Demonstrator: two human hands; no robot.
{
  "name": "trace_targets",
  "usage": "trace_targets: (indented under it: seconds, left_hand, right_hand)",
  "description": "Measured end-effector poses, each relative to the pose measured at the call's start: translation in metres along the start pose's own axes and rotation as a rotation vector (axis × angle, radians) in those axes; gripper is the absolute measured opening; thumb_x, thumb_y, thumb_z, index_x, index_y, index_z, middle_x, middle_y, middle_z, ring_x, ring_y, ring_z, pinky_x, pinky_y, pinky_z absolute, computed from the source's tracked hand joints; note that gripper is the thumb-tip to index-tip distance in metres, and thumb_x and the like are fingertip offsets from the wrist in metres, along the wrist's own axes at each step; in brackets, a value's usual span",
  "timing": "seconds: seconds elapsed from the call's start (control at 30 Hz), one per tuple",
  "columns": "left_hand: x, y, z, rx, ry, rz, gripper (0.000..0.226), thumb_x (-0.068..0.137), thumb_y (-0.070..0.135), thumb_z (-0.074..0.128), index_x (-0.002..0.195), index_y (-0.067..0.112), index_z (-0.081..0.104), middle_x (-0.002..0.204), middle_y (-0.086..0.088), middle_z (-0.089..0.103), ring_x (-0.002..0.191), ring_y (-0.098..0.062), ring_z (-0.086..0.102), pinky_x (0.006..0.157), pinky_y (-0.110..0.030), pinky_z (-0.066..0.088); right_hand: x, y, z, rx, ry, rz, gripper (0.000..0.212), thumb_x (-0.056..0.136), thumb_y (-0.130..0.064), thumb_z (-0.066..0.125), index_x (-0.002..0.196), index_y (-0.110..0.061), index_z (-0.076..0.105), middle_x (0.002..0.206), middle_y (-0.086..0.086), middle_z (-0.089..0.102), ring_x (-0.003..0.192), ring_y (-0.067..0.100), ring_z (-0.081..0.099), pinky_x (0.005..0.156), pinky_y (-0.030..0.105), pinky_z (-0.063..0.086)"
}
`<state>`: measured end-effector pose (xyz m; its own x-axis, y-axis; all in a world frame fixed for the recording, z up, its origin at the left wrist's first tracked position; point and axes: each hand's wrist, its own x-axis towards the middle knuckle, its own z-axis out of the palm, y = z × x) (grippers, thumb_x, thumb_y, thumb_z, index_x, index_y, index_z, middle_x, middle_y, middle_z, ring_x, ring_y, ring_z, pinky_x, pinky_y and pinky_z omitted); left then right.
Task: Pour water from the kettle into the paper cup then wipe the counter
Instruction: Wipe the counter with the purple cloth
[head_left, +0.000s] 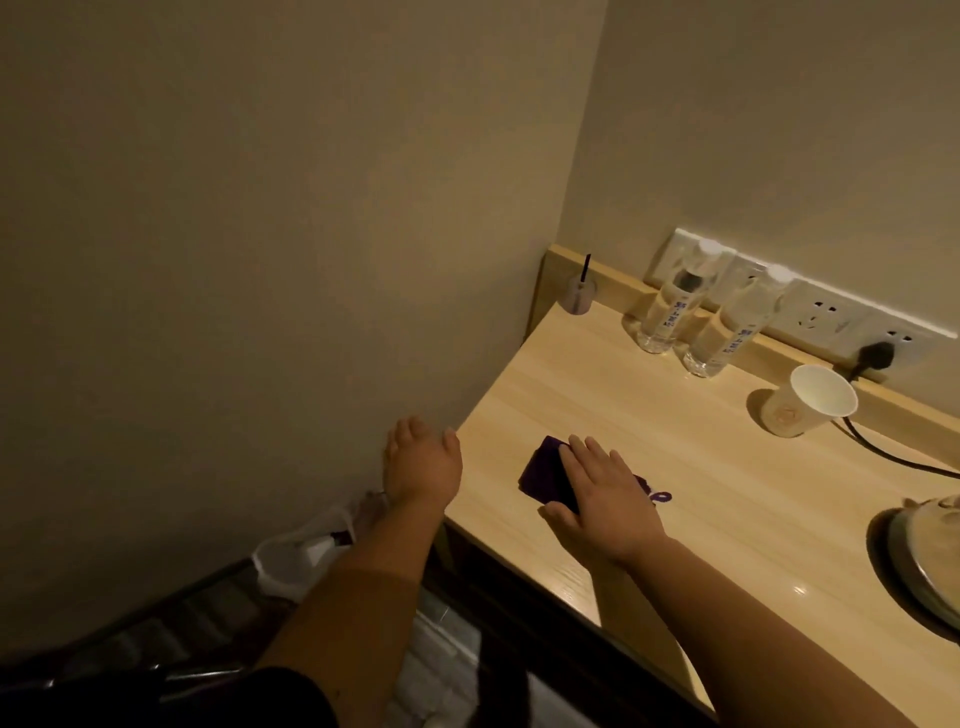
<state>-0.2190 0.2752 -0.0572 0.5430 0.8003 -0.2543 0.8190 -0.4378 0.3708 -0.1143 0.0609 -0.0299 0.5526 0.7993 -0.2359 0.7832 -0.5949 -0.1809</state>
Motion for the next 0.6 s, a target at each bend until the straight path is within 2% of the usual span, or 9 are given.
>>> trace_targets:
  seconds: [0.1,0.2,0.3,0.37,0.4,0.5,0.57,0.6]
  left_hand:
    - [0.018,0.006,0.016,-0.021,-0.070,-0.070,0.062,0.101,0.046,0.022,0.132,-0.001,0.048,0.136,-0.022,0.049,0.119,-0.038,0.050,0.097,-0.045,0.043]
    - [0.021,0.011,0.027,0.056,-0.123,-0.050,0.071,0.102,0.049,0.015,0.105,0.002,0.068,0.107,-0.019,0.067,0.096,-0.037,0.062,0.082,-0.041,0.051]
    - [0.021,0.015,0.030,0.140,-0.077,-0.023,0.072,0.103,0.047,0.014,0.091,0.005,0.071,0.092,-0.015,0.070,0.083,-0.033,0.063,0.070,-0.036,0.050]
    - [0.020,0.016,0.030,0.144,-0.068,-0.009,0.071,0.103,0.047,0.013,0.084,0.007,0.069,0.085,-0.013,0.069,0.077,-0.030,0.062,0.068,-0.035,0.050]
    - [0.020,0.015,0.031,0.141,-0.065,-0.009,0.072,0.103,0.047,0.013,0.081,0.007,0.069,0.082,-0.012,0.068,0.075,-0.029,0.062,0.068,-0.035,0.052]
    - [0.021,0.012,0.033,0.136,-0.057,-0.014,0.074,0.102,0.048,0.013,0.076,0.008,0.069,0.078,-0.012,0.069,0.072,-0.028,0.062,0.069,-0.036,0.054]
    - [0.021,0.011,0.033,0.125,-0.059,-0.012,0.074,0.102,0.048,0.012,0.075,0.007,0.068,0.079,-0.012,0.069,0.072,-0.028,0.062,0.069,-0.036,0.053]
    - [0.021,0.011,0.033,0.122,-0.062,-0.014,0.074,0.102,0.048,0.012,0.074,0.007,0.067,0.078,-0.012,0.068,0.072,-0.028,0.062,0.069,-0.035,0.052]
  right_hand:
    - [0.002,0.013,0.014,-0.036,-0.035,-0.033,0.079,0.091,-0.065,0.020,0.153,-0.019,0.004,0.162,0.005,0.004,0.148,0.023,0.001,0.119,0.041,0.000]
    - [0.005,0.021,0.026,-0.056,-0.025,-0.067,0.078,0.092,-0.066,0.015,0.153,-0.017,0.004,0.161,0.005,0.001,0.148,0.025,0.002,0.119,0.042,0.000]
    - [0.005,0.025,0.030,-0.068,-0.023,-0.081,0.083,0.091,-0.071,0.012,0.152,-0.016,-0.001,0.159,0.004,-0.006,0.148,0.024,-0.003,0.118,0.041,-0.004]
    - [-0.002,0.024,0.033,-0.062,-0.050,-0.114,0.090,0.087,-0.077,0.014,0.152,-0.015,-0.001,0.157,0.005,-0.008,0.148,0.025,-0.004,0.118,0.040,-0.006]
    - [-0.008,0.020,0.034,-0.059,-0.026,-0.142,0.094,0.086,-0.079,0.018,0.152,-0.013,0.005,0.158,0.008,-0.002,0.147,0.027,0.003,0.119,0.041,-0.002]
    - [-0.035,0.007,0.046,-0.060,-0.043,-0.217,0.102,0.079,-0.084,0.033,0.145,-0.006,0.035,0.150,0.017,0.034,0.138,0.034,0.035,0.109,0.045,0.015]
    - [-0.059,0.001,0.059,-0.071,-0.070,-0.267,0.103,0.074,-0.082,0.043,0.144,-0.006,0.037,0.149,0.016,0.038,0.137,0.033,0.036,0.111,0.044,0.011]
    - [-0.071,-0.003,0.064,-0.079,-0.079,-0.280,0.100,0.073,-0.076,0.053,0.145,-0.009,0.035,0.149,0.014,0.038,0.137,0.031,0.035,0.113,0.043,0.008]
